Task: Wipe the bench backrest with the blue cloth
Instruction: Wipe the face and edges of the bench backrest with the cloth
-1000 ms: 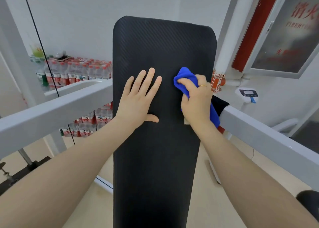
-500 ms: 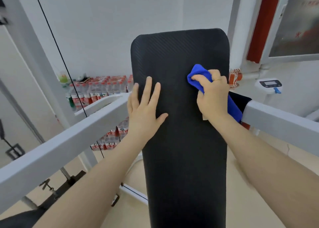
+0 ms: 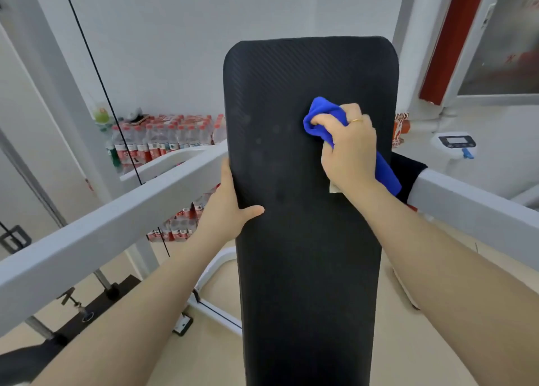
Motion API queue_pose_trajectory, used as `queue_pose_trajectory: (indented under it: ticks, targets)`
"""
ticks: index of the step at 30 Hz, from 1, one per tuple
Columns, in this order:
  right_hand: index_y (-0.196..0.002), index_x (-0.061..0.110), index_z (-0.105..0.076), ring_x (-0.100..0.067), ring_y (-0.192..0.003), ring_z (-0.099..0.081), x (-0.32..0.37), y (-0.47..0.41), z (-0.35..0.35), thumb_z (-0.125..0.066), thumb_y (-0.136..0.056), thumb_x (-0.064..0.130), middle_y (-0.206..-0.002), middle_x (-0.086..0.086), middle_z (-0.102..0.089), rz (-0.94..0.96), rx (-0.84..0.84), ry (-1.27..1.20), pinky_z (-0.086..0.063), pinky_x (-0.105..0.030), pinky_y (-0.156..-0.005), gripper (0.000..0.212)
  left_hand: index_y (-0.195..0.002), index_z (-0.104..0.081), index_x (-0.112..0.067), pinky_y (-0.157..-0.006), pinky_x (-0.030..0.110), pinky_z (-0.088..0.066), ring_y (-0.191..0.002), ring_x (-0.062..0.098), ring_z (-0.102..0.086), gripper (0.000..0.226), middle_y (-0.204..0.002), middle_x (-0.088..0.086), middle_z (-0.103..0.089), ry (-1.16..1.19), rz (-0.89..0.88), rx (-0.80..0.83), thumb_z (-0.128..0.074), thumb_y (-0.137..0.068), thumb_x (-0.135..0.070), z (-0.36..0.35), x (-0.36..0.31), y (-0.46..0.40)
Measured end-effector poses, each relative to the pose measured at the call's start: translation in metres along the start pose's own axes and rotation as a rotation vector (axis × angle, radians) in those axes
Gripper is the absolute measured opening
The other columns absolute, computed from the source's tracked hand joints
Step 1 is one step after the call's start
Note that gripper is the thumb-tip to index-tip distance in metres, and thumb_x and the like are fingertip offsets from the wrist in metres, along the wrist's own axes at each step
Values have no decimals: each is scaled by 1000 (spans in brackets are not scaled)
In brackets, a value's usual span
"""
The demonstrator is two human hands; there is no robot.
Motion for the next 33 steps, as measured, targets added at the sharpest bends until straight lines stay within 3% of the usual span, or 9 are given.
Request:
queue_pose_trajectory:
  ticks: [4,8,10,13,16,24,26,30,33]
  targets:
    - [-100,13,-67,-32,-66,-46,23,52,-25,-47,-70,2,-98,-18,-56,241,99,-16,-45,-37,-60,37,-147,11,-26,-87,39,-49,-119,28,-51,107,-144,3,-42,9,-20,-45,-72,-78,-27,0,3,1]
    - [-103,16,-68,-24,-63,-49,36,89,-38,-70,-64,0,-97,-13,-60,460,267,16,-42,-32,-54,42,-147,6,-29,-81,32,-47,-115,25,-54,106,-138,2,-48,82,-30,-65,-73,-76,-25,1,6,3]
    - [-102,18,-69,-26,-63,-50,34,69,-30,-69,-64,0,-96,-13,-60,503,272,19,-42,-33,-55,42,-147,6,-33,-82,33,-50,-119,24,-51,104,-141,0,-45,123,-16,-32,-72,-78,-21,1,7,4]
    - [-103,18,-69,-32,-65,-50,26,22,-16,-58,-68,3,-99,-15,-59,284,108,-29,-46,-37,-59,40,-145,2,-41,-96,48,-47,-130,25,-43,98,-146,-1,-38,197,30,60,-68,-81,-16,8,8,1]
    - [-107,16,-68,-30,-67,-49,27,6,-17,-57,-71,0,-104,-15,-58,111,-2,-54,-47,-38,-60,41,-146,-4,-39,-101,48,-40,-132,25,-41,93,-146,1,-39,205,33,113,-67,-82,-12,15,10,-6]
    - [-102,19,-70,-27,-62,-48,50,47,-28,-66,-64,1,-97,-14,-62,696,257,168,-34,-30,-55,42,-147,-4,-36,-97,34,-41,-129,18,-45,95,-140,2,-47,189,-28,112,-68,-81,-15,14,18,-7]
    - [-101,18,-69,-29,-63,-49,52,18,-22,-65,-67,1,-98,-14,-61,631,195,198,-33,-31,-56,38,-147,-2,-35,-100,36,-40,-129,19,-44,94,-142,1,-45,164,-48,117,-67,-82,-16,15,16,-6]
    - [-104,15,-69,-31,-68,-52,56,-20,-22,-63,-72,1,-102,-17,-59,236,-16,26,-44,-38,-59,35,-147,1,-35,-103,40,-39,-131,21,-42,93,-146,0,-39,143,-54,124,-65,-84,-19,14,17,-4]
    - [-103,14,-68,-31,-67,-50,68,8,-35,-61,-72,1,-101,-17,-58,257,-16,6,-44,-37,-61,35,-147,1,-34,-100,33,-40,-130,20,-44,94,-145,0,-41,154,-55,104,-66,-83,-19,13,20,-6]
Point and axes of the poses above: each hand's wrist, its own y-axis away from the middle knuckle, its own z-axis out of the back of the hand, x = y × z, the point moved 3 cm from there along -y, towards the middle knuckle
